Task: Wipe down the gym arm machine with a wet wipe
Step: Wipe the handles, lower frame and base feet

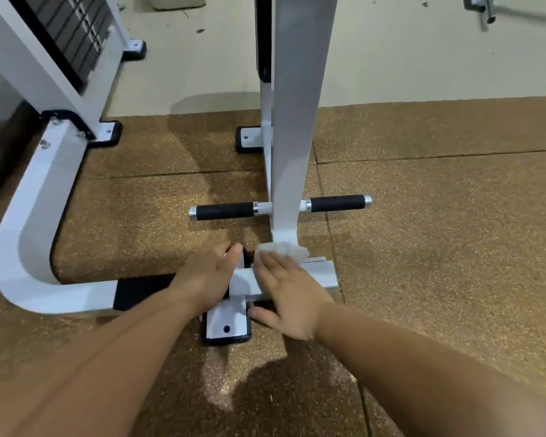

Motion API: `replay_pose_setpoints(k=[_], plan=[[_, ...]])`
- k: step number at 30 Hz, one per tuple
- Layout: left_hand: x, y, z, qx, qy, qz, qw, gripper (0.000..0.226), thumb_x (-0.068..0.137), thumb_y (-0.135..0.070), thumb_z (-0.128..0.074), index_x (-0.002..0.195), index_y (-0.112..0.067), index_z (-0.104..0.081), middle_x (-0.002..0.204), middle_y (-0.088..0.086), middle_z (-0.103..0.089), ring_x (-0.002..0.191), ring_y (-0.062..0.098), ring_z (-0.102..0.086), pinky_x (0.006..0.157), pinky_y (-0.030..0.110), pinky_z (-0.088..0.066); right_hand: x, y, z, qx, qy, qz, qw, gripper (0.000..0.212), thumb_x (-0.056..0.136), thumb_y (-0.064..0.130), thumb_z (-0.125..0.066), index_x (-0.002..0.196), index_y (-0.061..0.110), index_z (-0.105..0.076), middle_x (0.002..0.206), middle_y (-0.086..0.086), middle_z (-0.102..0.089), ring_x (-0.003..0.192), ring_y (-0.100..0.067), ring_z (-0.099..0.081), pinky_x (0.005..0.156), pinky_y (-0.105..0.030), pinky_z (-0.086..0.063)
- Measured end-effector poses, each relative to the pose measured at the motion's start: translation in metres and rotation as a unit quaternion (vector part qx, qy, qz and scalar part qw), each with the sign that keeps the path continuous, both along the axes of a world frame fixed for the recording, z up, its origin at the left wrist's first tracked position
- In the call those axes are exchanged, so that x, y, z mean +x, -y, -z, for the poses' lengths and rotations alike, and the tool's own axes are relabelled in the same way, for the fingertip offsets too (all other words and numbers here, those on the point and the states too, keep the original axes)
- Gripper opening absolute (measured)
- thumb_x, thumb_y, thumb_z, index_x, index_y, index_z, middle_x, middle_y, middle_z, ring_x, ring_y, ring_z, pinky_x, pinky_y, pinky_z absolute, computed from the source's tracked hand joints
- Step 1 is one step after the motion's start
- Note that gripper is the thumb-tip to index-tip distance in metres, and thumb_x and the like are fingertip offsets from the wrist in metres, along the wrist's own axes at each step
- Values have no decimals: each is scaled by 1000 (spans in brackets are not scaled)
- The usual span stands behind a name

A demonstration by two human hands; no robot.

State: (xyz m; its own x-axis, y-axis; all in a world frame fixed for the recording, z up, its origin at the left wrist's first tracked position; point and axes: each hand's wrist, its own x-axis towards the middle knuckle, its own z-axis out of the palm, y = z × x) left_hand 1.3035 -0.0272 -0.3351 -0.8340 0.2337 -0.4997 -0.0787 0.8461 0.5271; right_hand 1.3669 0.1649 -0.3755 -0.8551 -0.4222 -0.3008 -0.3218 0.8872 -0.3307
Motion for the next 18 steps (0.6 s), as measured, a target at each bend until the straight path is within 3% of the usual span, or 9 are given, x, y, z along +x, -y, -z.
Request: replay_pose_setpoints(k=[2, 4, 6, 8, 12, 15, 18], plan=[[5, 14, 13, -101, -16, 77, 992, 70, 100, -65, -16, 155, -26, -35, 159, 4, -38, 145, 26, -34, 119, 44, -27, 6, 4, 3, -1, -10, -9, 1000, 90, 100, 68, -29, 165, 11, -1, 172, -12, 4, 159, -29, 2, 129, -40, 4], [15, 22, 19, -180, -41, 143, 972, 65, 104, -57, -18, 160, -25, -23, 166, 5, -23, 152, 26, -20, 123, 43, -17, 6, 1, 6, 23, -20, 64, 997, 90, 101, 70, -22, 164, 12, 7, 172, -12, 9, 159, -30, 6, 129, -46, 2], [27, 25, 20, -219, -75, 183, 956, 67, 104, -57, -17, 162, -24, -10, 170, 3, -7, 156, 24, -5, 126, 46, -5, 8, -4, 9, 80, -7, 162, 984, 94, 99, 75, -14, 163, 9, 9, 170, -16, 12, 157, -33, 14, 126, -48, 6], [39, 25, 22, -240, -90, 203, 945, 72, 103, -59, -15, 162, -21, 1, 170, 2, 2, 156, 22, 5, 126, 48, 2, 14, -4, 10, 112, 16, 193, 975, 100, 96, 78, -8, 161, 6, 15, 168, -20, 20, 154, -35, 25, 126, -50, 13], [54, 25, 24, -261, -106, 209, 937, 74, 102, -57, -19, 161, -20, 10, 169, 2, 14, 155, 22, 17, 125, 51, 8, 31, 21, 13, 90, 25, 158, 983, 101, 93, 82, 0, 156, 8, 27, 161, -17, 37, 147, -34, 40, 124, -53, 17], [54, 25, 23, -261, -120, 202, 936, 73, 102, -49, -26, 161, -21, 6, 169, 3, 13, 155, 23, 16, 125, 51, 7, 34, 47, 18, 48, 33, 48, 997, 93, 98, 77, -10, 159, 15, 23, 163, -9, 36, 147, -26, 41, 125, -52, 13], [53, 29, 22, -258, -114, 201, 938, 73, 101, -45, -30, 161, -24, 6, 169, 3, 12, 155, 26, 13, 125, 52, 5, 33, 43, 19, 39, 19, 33, 998, 88, 99, 75, -9, 160, 20, 20, 165, -5, 32, 149, -23, 39, 126, -51, 11]])
